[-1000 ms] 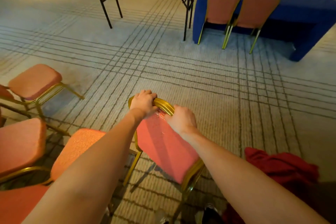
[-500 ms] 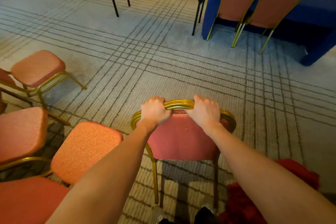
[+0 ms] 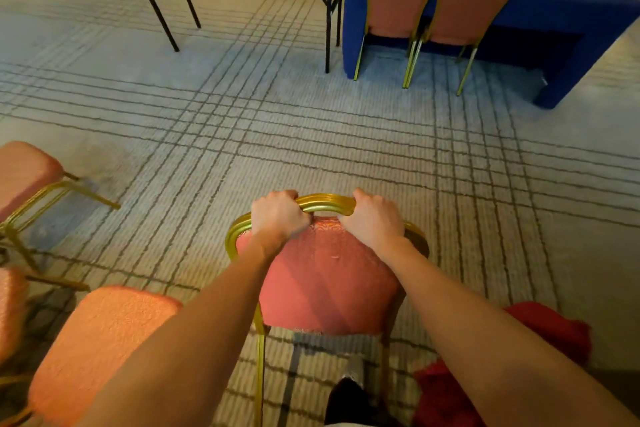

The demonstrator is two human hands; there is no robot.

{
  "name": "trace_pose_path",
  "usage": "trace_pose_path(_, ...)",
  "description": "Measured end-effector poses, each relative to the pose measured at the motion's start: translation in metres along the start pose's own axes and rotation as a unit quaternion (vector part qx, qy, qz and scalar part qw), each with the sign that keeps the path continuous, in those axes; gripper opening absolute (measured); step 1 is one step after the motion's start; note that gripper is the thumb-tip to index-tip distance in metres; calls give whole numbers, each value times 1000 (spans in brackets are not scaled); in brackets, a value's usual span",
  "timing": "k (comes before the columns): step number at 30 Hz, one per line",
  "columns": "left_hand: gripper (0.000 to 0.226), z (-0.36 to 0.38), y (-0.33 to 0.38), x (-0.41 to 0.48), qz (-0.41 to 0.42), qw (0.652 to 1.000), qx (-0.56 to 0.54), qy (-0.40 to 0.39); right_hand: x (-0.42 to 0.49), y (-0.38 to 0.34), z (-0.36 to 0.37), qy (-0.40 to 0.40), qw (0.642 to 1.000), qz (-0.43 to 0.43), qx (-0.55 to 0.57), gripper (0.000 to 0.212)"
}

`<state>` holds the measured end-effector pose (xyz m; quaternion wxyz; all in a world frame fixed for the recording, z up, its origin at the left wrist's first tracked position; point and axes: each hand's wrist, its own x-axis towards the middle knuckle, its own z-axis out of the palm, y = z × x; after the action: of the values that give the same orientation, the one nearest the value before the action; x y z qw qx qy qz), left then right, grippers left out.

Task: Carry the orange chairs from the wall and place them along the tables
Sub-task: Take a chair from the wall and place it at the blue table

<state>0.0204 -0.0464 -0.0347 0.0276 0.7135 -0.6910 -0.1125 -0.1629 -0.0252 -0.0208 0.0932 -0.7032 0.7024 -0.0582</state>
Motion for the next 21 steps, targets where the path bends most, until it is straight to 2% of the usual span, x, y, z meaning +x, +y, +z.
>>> trace_pose_path(3,34,-5,11,31,-15,1000,8,4,28,11,-1,7,999,-30,15,47)
trace_pose_path(8,42,-7,44,58,-12,998,69,-10,58,35,-4,12,1000,-3,9,45)
trace_pose_path(16,58,-7,46,111,-34,997,71,-8,130,41,-1,-16,1000,-16,-3,47)
trace_pose_path(21,52,-12,42,167,-13,997,60,-35,184,37,5,-26,1000,-10,6,49)
